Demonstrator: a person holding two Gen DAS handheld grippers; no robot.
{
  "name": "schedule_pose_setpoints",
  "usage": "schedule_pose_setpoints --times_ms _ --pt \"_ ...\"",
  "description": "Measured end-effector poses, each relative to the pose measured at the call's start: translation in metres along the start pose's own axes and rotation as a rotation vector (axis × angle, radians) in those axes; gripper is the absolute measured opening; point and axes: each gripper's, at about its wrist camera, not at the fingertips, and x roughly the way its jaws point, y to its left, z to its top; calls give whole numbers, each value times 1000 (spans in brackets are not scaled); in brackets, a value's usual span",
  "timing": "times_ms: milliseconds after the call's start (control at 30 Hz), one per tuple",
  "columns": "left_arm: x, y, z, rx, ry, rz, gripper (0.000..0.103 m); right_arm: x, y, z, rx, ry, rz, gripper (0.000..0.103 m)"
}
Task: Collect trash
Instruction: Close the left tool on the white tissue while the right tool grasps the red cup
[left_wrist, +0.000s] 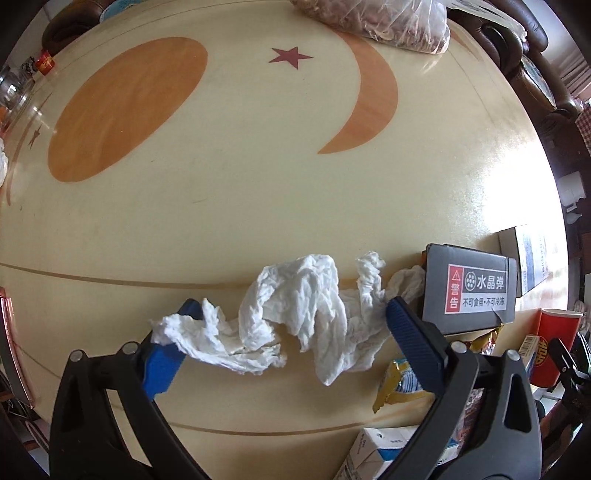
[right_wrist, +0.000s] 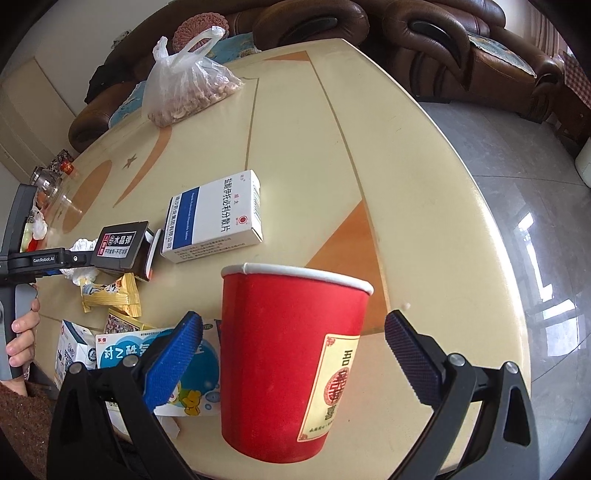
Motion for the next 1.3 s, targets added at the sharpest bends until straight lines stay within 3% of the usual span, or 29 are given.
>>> schedule_pose_setpoints --times_ms 167,233,333,500,600,933,1300 --pt "3 -9 3 7 3 26 95 10 0 -2 -10 22 -2 84" --pt "2 -10 8 15 8 52 88 9 1 -3 -15 8 -15 79" --pt "-4 -13 7 17 16 48 68 8 3 -4 -43 -3 -55 69" --pt "-7 -17 6 2 39 43 44 6 -2 -3 -25 -15 -19 65" --pt "-9 -17 4 -16 53 28 37 5 -3 -2 -31 -21 -20 63" --pt "-22 -9 -2 -25 25 27 30 -20 5 -5 -59 -87 -35 61" --pt "-88 -8 -36 0 -117 57 30 -67 20 -5 -100 -164 -26 61"
